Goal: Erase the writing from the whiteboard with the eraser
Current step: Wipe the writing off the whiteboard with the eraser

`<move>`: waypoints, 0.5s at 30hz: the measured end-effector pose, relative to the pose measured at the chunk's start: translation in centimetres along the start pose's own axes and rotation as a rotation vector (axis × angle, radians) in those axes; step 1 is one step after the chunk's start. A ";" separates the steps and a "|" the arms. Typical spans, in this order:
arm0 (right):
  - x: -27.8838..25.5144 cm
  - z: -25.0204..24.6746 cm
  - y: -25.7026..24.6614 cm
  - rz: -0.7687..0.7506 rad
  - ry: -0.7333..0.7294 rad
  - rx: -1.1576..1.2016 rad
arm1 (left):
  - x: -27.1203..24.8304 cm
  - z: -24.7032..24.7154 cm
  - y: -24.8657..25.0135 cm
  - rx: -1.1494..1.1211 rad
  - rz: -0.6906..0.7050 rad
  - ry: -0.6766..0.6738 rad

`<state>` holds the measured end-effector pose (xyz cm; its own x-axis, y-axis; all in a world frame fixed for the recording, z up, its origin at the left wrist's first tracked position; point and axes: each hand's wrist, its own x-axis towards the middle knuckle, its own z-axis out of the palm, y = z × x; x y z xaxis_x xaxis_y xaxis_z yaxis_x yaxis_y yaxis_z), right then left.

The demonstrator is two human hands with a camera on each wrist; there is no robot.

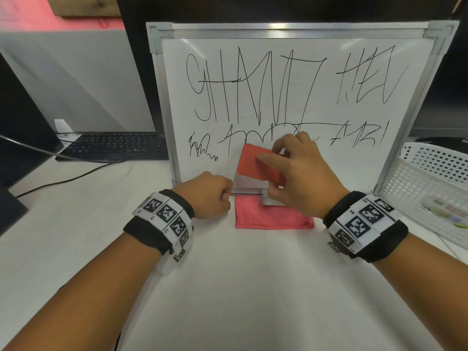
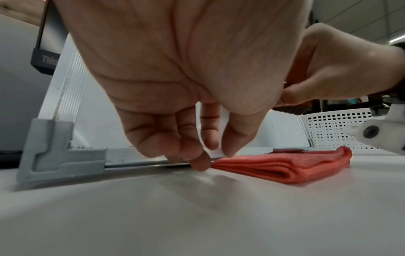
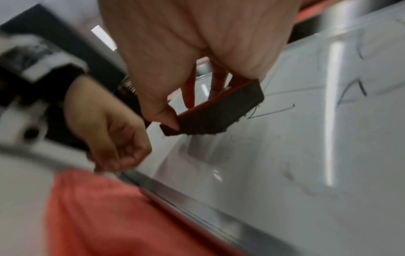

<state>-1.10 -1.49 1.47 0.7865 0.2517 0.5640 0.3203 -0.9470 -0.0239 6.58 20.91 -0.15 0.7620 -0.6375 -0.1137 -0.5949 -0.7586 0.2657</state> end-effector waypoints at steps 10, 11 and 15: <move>-0.5 0.1 -2.0 0.095 -0.112 0.139 | -0.3 -0.1 0.2 0.002 -0.001 0.021; -0.6 0.1 -2.0 0.104 -0.108 0.148 | -0.3 -0.1 0.2 0.005 0.000 0.020; -0.1 0.6 -1.5 0.108 -0.069 0.119 | -0.2 -0.1 0.1 0.005 -0.004 0.013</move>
<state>-1.38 -0.03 0.96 0.8527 0.1664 0.4952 0.2890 -0.9399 -0.1817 6.35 20.99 -0.03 0.7678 -0.6324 -0.1027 -0.5929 -0.7621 0.2600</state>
